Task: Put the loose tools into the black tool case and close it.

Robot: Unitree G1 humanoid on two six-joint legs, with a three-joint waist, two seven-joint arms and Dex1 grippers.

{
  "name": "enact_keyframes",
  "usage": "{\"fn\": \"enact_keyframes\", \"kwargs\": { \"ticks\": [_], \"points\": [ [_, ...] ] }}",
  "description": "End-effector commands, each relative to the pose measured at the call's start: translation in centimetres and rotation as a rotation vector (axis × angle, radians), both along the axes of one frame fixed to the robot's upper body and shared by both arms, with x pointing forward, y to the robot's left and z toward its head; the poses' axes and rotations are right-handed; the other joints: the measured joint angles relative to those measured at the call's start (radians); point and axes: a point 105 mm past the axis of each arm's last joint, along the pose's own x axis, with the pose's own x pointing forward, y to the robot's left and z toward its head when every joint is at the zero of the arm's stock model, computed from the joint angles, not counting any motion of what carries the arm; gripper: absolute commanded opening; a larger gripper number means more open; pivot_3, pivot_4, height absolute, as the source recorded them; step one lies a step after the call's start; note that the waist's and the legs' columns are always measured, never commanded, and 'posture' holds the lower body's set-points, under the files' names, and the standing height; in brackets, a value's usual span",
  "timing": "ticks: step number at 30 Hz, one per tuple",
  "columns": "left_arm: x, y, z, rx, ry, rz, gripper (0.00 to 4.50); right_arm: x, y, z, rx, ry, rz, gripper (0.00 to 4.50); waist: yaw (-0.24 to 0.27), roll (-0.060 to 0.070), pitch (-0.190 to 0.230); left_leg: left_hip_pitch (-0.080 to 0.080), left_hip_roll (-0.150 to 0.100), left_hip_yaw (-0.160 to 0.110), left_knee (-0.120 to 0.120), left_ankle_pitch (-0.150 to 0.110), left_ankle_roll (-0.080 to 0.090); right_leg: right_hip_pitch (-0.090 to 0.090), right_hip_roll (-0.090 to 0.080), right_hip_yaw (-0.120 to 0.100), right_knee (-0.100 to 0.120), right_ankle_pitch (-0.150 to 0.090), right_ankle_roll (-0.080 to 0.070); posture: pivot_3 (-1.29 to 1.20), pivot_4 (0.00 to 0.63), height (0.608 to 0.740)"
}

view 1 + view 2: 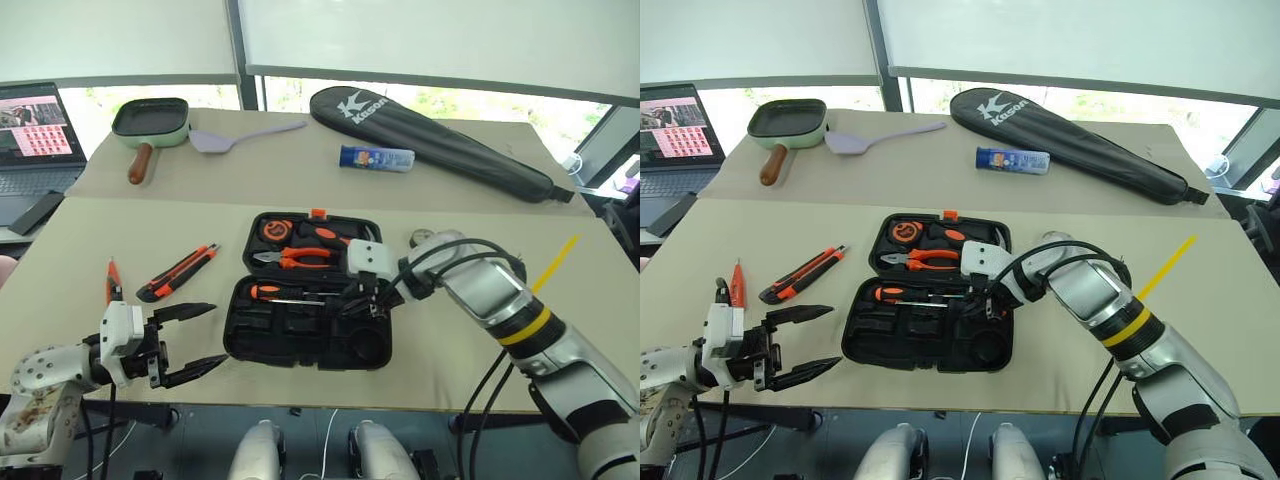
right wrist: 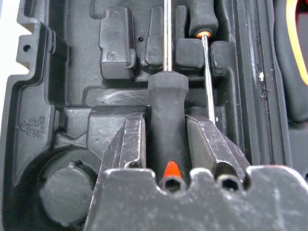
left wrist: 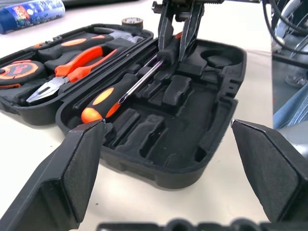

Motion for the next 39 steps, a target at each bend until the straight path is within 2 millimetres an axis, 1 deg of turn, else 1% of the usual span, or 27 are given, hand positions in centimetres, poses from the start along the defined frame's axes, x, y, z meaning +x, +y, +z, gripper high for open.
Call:
{"fn": "enact_keyframes", "kwargs": {
  "ticks": [1, 2, 5, 7, 8, 10, 11, 14, 15, 17, 19, 20, 21, 23, 25, 28, 30, 31, 34, 36, 39],
  "points": [
    [0.2, -0.2, 0.7, 0.000, -0.044, 0.003, 4.50, 0.5, -0.7, -0.1, -0.045, -0.004, -0.029, 2.23, 0.001, 0.000, 0.000, 0.000, 0.000, 0.000, 0.000, 0.000, 0.000, 0.000, 0.000, 0.000, 0.001, 0.000, 0.000, 0.00, 0.150, 0.740],
    [0.2, -0.3, 0.6, 0.000, -0.045, 0.003, 4.50, 0.4, -0.7, 0.0, -0.042, 0.001, -0.022, 2.52, 0.001, 0.000, 0.000, 0.001, 0.000, 0.001, 0.000, 0.000, 0.000, 0.000, 0.000, 0.000, 0.001, 0.000, 0.000, 0.00, 0.150, 0.740],
    [0.3, -0.5, 0.5, -0.005, -0.044, 0.007, 4.50, 0.6, -0.5, 1.5, 0.004, 0.009, -0.005, 3.59, 0.002, 0.000, 0.000, 0.000, 0.000, 0.001, 0.000, 0.000, 0.000, -0.001, 0.000, 0.000, 0.001, 0.000, 0.000, 0.00, 0.150, 0.740],
    [0.4, -0.4, 0.4, -0.005, -0.040, 0.012, 4.50, 0.5, -0.6, 1.9, 0.019, 0.022, 0.001, 4.29, 0.004, 0.000, 0.000, 0.000, 0.000, 0.001, 0.000, 0.000, 0.000, -0.001, 0.000, 0.000, 0.001, 0.000, 0.000, 0.00, 0.150, 0.740],
    [0.4, -0.4, 0.3, -0.004, -0.038, 0.013, 4.50, 0.4, -0.7, 2.1, 0.027, 0.037, 0.012, 4.47, 0.004, 0.000, 0.000, 0.000, 0.000, 0.001, 0.000, 0.000, 0.000, -0.001, 0.000, 0.000, 0.001, 0.000, -0.001, 0.00, 0.150, 0.740],
    [0.6, -0.3, 0.2, -0.001, -0.035, 0.015, 4.50, -0.1, -0.5, 3.2, 0.090, 0.067, 0.041, 4.47, 0.004, 0.000, 0.000, 0.000, 0.000, 0.001, 0.000, 0.000, 0.000, -0.001, 0.000, 0.000, 0.001, 0.000, -0.001, 0.00, 0.150, 0.740],
    [0.8, -0.2, 0.2, -0.001, -0.039, 0.019, 4.50, -0.1, -0.3, 3.9, 0.148, 0.074, 0.044, 4.47, 0.004, 0.000, 0.000, 0.000, 0.000, 0.001, 0.000, 0.000, 0.000, -0.001, 0.000, 0.000, 0.001, 0.000, -0.001, 0.00, 0.150, 0.740],
    [1.1, 0.1, 0.5, -0.007, -0.052, 0.035, 4.50, -0.1, 0.6, 5.6, 0.329, 0.020, 0.066, 4.47, 0.004, 0.000, 0.000, 0.000, 0.000, 0.001, 0.000, 0.000, 0.000, -0.001, 0.000, 0.000, 0.002, 0.000, -0.001, 0.00, 0.150, 0.740],
    [1.2, 0.2, 0.6, -0.013, -0.055, 0.047, 4.50, 0.2, 0.8, 6.0, 0.400, -0.020, 0.045, 4.47, 0.004, 0.000, 0.000, 0.000, 0.000, 0.001, 0.000, 0.000, 0.000, -0.001, 0.000, 0.000, 0.002, 0.000, 0.000, 0.00, 0.150, 0.740],
    [1.3, 0.5, 0.6, -0.019, -0.057, 0.065, 4.50, 0.5, 1.0, 5.9, 0.489, -0.047, -0.001, 4.47, 0.003, -0.001, 0.000, 0.000, 0.000, 0.000, 0.000, 0.000, 0.000, 0.000, 0.001, 0.000, 0.001, 0.000, -0.001, 0.00, 0.150, 0.740],
    [1.2, 0.6, 0.6, -0.018, -0.057, 0.066, 4.50, 0.7, 0.6, 4.7, 0.493, -0.088, -0.038, 3.95, 0.003, -0.001, 0.000, 0.000, 0.000, 0.000, 0.000, 0.000, 0.000, -0.001, 0.001, 0.000, 0.002, 0.000, -0.001, 0.00, 0.150, 0.740],
    [1.2, 0.6, 0.6, -0.022, -0.056, 0.068, 4.50, 0.4, 0.5, 3.9, 0.486, -0.095, -0.031, 3.73, 0.004, -0.001, 0.000, 0.000, 0.000, 0.001, 0.000, 0.000, 0.000, -0.001, 0.001, 0.000, 0.001, 0.000, 0.000, 0.00, 0.150, 0.740],
    [1.2, 0.6, 0.5, -0.025, -0.056, 0.070, 4.50, 0.2, 0.4, 3.0, 0.480, -0.105, -0.042, 3.40, 0.005, -0.001, 0.000, -0.001, 0.000, 0.001, 0.000, 0.000, 0.000, -0.001, 0.000, 0.000, 0.001, 0.000, 0.000, 0.00, 0.150, 0.740],
    [1.1, 0.6, 0.4, -0.037, -0.056, 0.075, 4.50, -0.1, 0.6, 1.9, 0.494, -0.112, -0.060, 2.70, 0.006, -0.001, 0.000, -0.001, 0.000, 0.001, 0.000, 0.000, 0.000, -0.001, 0.000, 0.000, 0.001, 0.000, 0.000, 0.00, 0.150, 0.740],
    [1.1, 0.5, 0.4, -0.045, -0.055, 0.078, 4.50, -0.2, 0.7, 1.1, 0.491, -0.128, -0.071, 2.05, 0.004, -0.001, 0.000, -0.001, 0.000, 0.001, 0.000, 0.000, 0.000, -0.001, 0.000, 0.000, 0.002, 0.000, 0.000, 0.00, 0.150, 0.740],
    [1.0, 0.3, 0.2, -0.046, -0.048, 0.070, 4.50, -1.0, 0.9, 0.1, 0.478, -0.116, -0.033, 0.95, 0.001, -0.001, 0.000, 0.000, 0.000, 0.001, 0.000, 0.000, -0.001, -0.001, 0.001, 0.000, 0.002, 0.000, 0.000, 0.00, 0.150, 0.740],
    [0.9, 0.0, 0.1, -0.047, -0.043, 0.062, 4.50, -1.0, 1.2, -0.4, 0.476, -0.109, -0.037, 0.29, 0.001, -0.001, 0.000, 0.000, 0.000, 0.001, 0.000, 0.000, -0.001, -0.001, 0.001, 0.000, 0.002, 0.000, -0.001, 0.00, 0.150, 0.740],
    [0.8, -0.1, 0.1, -0.046, -0.043, 0.055, 4.50, -0.9, 1.3, -0.8, 0.462, -0.092, -0.052, 0.03, 0.000, -0.001, 0.000, 0.000, 0.000, 0.001, 0.000, 0.000, -0.001, -0.001, 0.001, 0.000, 0.002, 0.000, -0.001, 0.00, 0.150, 0.740],
    [0.9, -0.5, 0.6, -0.073, -0.057, 0.056, 4.50, -0.4, 1.5, -1.6, 0.429, -0.054, -0.093, 0.03, 0.001, -0.001, 0.000, 0.000, 0.000, 0.001, 0.000, 0.000, -0.001, 0.000, 0.001, 0.001, 0.003, 0.000, -0.001, 0.00, 0.150, 0.740],
    [0.8, -0.6, 0.7, -0.061, -0.058, 0.043, 4.50, -0.1, 1.6, -2.1, 0.406, -0.052, -0.102, 0.03, 0.000, -0.001, 0.000, 0.001, 0.000, 0.001, 0.000, 0.000, -0.001, 0.000, 0.001, 0.001, 0.003, 0.000, -0.001, 0.00, 0.150, 0.740],
    [0.6, -0.4, 0.5, -0.041, -0.044, 0.038, 4.50, -0.3, 1.8, -2.7, 0.371, -0.050, -0.085, 0.03, 0.000, -0.001, 0.000, 0.002, 0.000, 0.001, 0.000, 0.000, -0.001, 0.000, 0.001, 0.001, 0.004, -0.001, -0.001, 0.00, 0.150, 0.740]
  ]
}}
